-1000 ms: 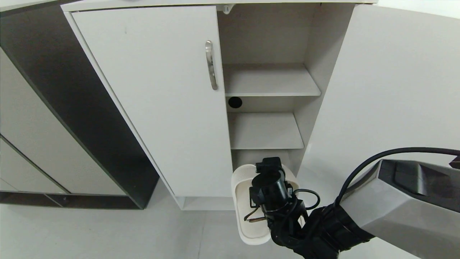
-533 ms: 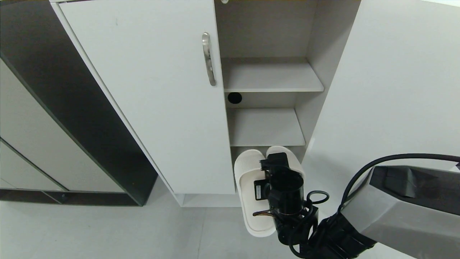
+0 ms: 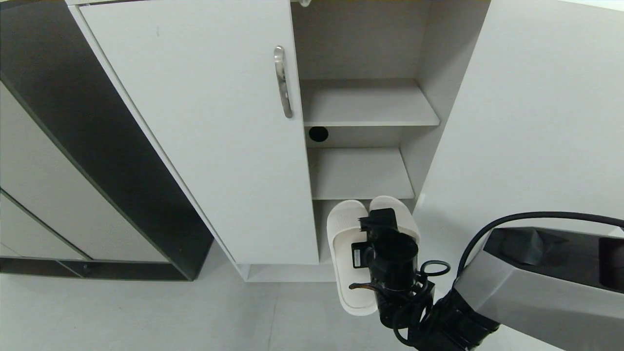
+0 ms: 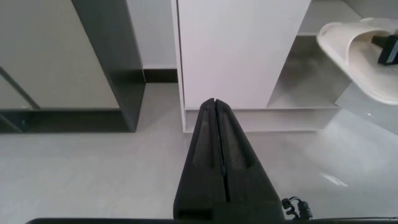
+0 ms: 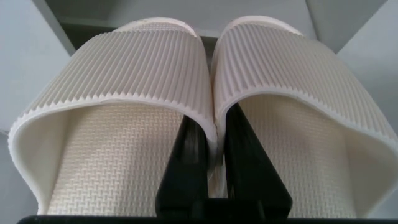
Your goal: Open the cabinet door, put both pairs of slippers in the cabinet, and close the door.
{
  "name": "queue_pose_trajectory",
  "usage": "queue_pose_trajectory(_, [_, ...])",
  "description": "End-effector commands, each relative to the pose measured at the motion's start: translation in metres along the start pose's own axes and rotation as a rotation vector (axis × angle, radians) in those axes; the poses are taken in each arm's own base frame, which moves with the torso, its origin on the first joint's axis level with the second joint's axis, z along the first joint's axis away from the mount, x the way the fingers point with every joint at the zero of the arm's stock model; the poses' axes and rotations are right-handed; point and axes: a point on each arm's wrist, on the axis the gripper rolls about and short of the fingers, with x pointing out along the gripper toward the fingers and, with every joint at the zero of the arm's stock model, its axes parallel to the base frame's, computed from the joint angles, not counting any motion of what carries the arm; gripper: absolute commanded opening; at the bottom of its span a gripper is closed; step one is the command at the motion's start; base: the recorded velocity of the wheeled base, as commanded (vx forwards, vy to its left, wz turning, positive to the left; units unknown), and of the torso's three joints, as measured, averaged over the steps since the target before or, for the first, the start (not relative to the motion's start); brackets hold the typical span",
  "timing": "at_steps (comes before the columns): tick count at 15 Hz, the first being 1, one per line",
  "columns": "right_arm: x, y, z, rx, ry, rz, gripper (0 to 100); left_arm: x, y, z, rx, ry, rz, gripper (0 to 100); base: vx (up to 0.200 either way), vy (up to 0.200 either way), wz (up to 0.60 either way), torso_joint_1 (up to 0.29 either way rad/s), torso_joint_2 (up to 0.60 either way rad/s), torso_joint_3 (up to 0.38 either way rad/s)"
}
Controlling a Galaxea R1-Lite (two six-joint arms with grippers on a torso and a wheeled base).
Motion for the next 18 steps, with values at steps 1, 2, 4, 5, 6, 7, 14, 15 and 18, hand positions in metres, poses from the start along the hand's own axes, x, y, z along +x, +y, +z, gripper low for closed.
queue_pose_trajectory(1, [0.002,-0.001,-0.004,-0.01,0.005,-0.005,0,0.0,0.0,0.0,0.0,0.003,0.001,0,0.2,0.0,0.0,-0.007,0.0,-0.002])
queue_pose_trajectory(2, [0.002,-0.001,-0.004,-0.01,0.005,-0.006,0,0.0,0.0,0.0,-0.001,0.003,0.001,0,0.2,0.0,0.0,0.012,0.0,-0.002])
queue_pose_trajectory(4, [0.003,-0.001,-0.006,-0.01,0.005,-0.006,0,0.0,0.0,0.0,-0.001,0.001,0.001,0,0.2,0.0,0.0,0.002,0.0,-0.002])
queue_pose_trajectory(5, [0.004,-0.001,-0.007,0.004,-0.009,-0.006,0,0.0,0.0,0.0,-0.001,0.001,0.001,0,0.2,0.0,0.0,-0.002,0.0,0.007])
queue_pose_trajectory(6, [0.005,0.0,-0.009,0.021,-0.027,-0.008,0,0.0,0.0,0.0,-0.001,0.001,0.001,0,0.2,0.0,0.0,0.007,0.01,0.002])
queue_pose_trajectory(7, [0.006,0.0,-0.011,0.022,-0.036,-0.006,0,0.0,0.0,0.0,-0.001,0.001,0.001,0,0.2,0.0,0.0,0.002,0.0,0.007])
queue_pose_trajectory(14, [0.037,-0.004,-0.018,-0.003,-0.067,-0.016,0,0.0,0.0,0.0,-0.003,0.001,0.002,0,0.029,0.0,0.0,0.0,0.0,0.001])
queue_pose_trajectory(15, [0.045,-0.004,-0.016,-0.013,-0.071,-0.025,0,0.0,0.0,0.0,-0.003,0.001,0.002,0,0.0,0.0,0.0,0.0,0.0,0.0])
queue_pose_trajectory(18, [0.061,-0.002,-0.009,-0.008,-0.081,-0.018,0,0.0,0.0,0.0,-0.003,0.001,0.002,0,0.0,0.0,0.0,0.0,0.0,0.0])
